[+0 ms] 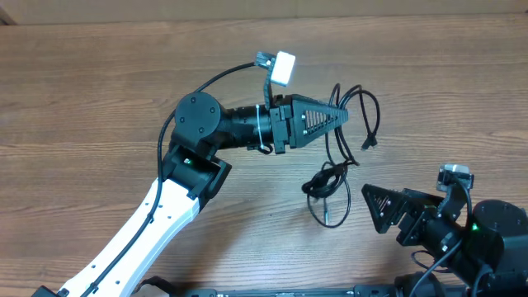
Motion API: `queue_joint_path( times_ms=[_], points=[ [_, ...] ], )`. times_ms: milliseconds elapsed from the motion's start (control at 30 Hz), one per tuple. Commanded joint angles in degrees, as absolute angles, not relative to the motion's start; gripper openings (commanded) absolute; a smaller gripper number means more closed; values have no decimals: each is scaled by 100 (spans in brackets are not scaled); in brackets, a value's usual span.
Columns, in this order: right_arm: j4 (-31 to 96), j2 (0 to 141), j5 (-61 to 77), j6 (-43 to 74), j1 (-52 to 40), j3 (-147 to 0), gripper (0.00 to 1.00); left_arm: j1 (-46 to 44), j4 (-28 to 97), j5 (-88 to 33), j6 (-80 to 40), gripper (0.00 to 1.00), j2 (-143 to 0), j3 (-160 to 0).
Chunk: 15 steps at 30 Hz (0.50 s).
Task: Untangle cables
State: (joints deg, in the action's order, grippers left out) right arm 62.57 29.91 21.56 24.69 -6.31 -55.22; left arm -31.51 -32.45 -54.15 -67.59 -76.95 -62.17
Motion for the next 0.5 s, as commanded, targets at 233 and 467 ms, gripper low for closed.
queue_joint_path(
  times_ms=[233,467],
  points=[
    [5867,4392,3487,1883,-596,-5474,100,-3382,-3715,-4451,-7373,4,-7596,-6285],
    [5214,5419,3785,1619,-607,-5474,99,-3719,-3717,-4097,-7417,4,-7599,-6285]
  ],
)
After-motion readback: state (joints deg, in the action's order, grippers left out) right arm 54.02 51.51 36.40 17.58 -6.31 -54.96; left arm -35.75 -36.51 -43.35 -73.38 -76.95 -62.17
